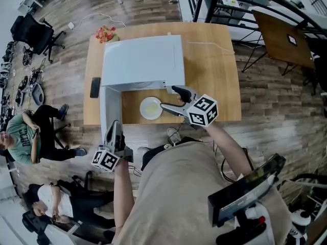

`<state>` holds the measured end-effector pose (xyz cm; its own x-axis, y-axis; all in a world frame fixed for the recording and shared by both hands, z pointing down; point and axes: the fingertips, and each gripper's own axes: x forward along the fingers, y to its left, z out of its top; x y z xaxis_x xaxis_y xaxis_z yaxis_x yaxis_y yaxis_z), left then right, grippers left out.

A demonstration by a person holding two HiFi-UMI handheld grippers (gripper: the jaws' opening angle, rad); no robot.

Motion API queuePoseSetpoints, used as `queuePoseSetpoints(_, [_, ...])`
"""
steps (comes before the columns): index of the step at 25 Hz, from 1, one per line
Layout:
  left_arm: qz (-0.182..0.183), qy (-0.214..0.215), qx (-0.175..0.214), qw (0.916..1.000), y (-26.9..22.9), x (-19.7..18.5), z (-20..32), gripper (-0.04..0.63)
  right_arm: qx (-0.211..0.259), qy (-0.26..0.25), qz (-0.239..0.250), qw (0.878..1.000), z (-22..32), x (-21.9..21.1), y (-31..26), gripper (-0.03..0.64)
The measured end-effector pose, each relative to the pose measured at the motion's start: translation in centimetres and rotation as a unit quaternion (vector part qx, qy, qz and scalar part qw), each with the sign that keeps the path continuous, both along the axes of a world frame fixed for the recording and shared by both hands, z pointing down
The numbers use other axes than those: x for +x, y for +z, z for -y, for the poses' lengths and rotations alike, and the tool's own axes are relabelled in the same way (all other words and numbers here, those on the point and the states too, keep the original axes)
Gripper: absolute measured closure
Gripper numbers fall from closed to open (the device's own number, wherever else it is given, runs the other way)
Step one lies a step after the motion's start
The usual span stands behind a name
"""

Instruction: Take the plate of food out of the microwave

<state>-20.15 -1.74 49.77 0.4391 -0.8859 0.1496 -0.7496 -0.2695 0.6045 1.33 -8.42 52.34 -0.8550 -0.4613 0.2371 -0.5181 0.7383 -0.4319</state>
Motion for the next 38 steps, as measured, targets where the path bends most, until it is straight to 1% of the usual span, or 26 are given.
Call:
queuePoseSetpoints(2, [-0.002, 0.008, 0.019, 0.9998, -1.5, 0.2, 0.9, 0.592, 0.051, 0.028, -0.029, 0.998, 0.9, 1.2, -1.9, 0.221])
queuePoseSetpoints(4, [-0.004, 0.016, 0.035, 0.9992, -2.9, 0.1, 1.7, 0.592, 0.087, 0.052, -0.047, 0.994, 1.4, 2.0, -3.9, 0.221])
queuePoseSetpoints(7, [-0.005, 0.025, 0.054, 0.9982, -4.6, -0.1, 2.1, 0.592, 0.123, 0.084, -0.048, 0.988, 1.2, 2.8, -7.1, 0.228])
queuePoseSetpoints(8, [-0.003, 0.029, 0.060, 0.9978, -5.0, -0.3, 2.3, 0.592, 0.137, 0.095, -0.048, 0.985, 1.1, 3.0, -8.2, 0.261])
queuePoseSetpoints(9, [-0.002, 0.035, 0.064, 0.9973, -5.3, -0.4, 2.5, 0.592, 0.150, 0.104, -0.049, 0.982, 0.9, 3.1, -9.3, 0.265])
queuePoseSetpoints(11, [-0.002, 0.047, 0.069, 0.9965, -5.8, -0.6, 2.9, 0.592, 0.170, 0.122, -0.045, 0.977, 0.5, 3.1, -11.1, 0.275])
queuePoseSetpoints(13, [-0.004, 0.063, 0.073, 0.9953, -6.3, -0.6, 3.2, 0.592, 0.185, 0.143, -0.042, 0.971, 0.0, 3.2, -12.5, 0.307])
queuePoseSetpoints(15, [0.000, 0.077, 0.081, 0.9937, -6.9, -0.7, 3.0, 0.592, 0.200, 0.161, -0.042, 0.966, -0.9, 3.1, -13.5, 0.308])
queuePoseSetpoints(16, [0.004, 0.082, 0.085, 0.9930, -7.1, -0.9, 2.9, 0.592, 0.210, 0.170, -0.043, 0.962, -1.4, 3.0, -13.9, 0.316])
queuePoseSetpoints(17, [0.007, 0.085, 0.087, 0.9925, -7.2, -1.0, 2.9, 0.592, 0.218, 0.179, -0.045, 0.958, -1.8, 3.1, -14.1, 0.341])
queuePoseSetpoints(18, [0.010, 0.088, 0.086, 0.9923, -7.2, -1.1, 2.9, 0.592, 0.222, 0.189, -0.048, 0.955, -2.0, 3.2, -14.1, 0.344])
queuePoseSetpoints(22, [0.017, 0.097, 0.070, 0.9927, -6.3, -1.8, 3.0, 0.592, 0.208, 0.231, -0.064, 0.948, -2.8, 3.9, -12.8, 0.345])
queuePoseSetpoints(27, [0.036, 0.106, 0.059, 0.9919, -4.4, -2.6, 2.5, 0.592, 0.198, 0.266, -0.079, 0.940, -4.8, 4.6, -11.5, 0.345])
queuePoseSetpoints(30, [0.042, 0.103, 0.057, 0.9922, -3.8, -3.4, 2.2, 0.592, 0.190, 0.269, -0.082, 0.941, -5.5, 4.2, -10.9, 0.345])
queuePoseSetpoints(32, [0.040, 0.103, 0.053, 0.9925, -3.4, -3.7, 2.2, 0.592, 0.182, 0.271, -0.083, 0.942, -5.8, 3.9, -10.5, 0.346])
queuePoseSetpoints(33, [0.039, 0.107, 0.051, 0.9922, -3.1, -3.7, 2.3, 0.592, 0.177, 0.275, -0.084, 0.941, -6.0, 3.8, -10.2, 0.368])
queuePoseSetpoints(38, [0.037, 0.125, 0.038, 0.9907, -1.8, -3.0, 2.0, 0.592, 0.157, 0.287, -0.090, 0.941, -7.2, 3.9, -8.9, 0.371])
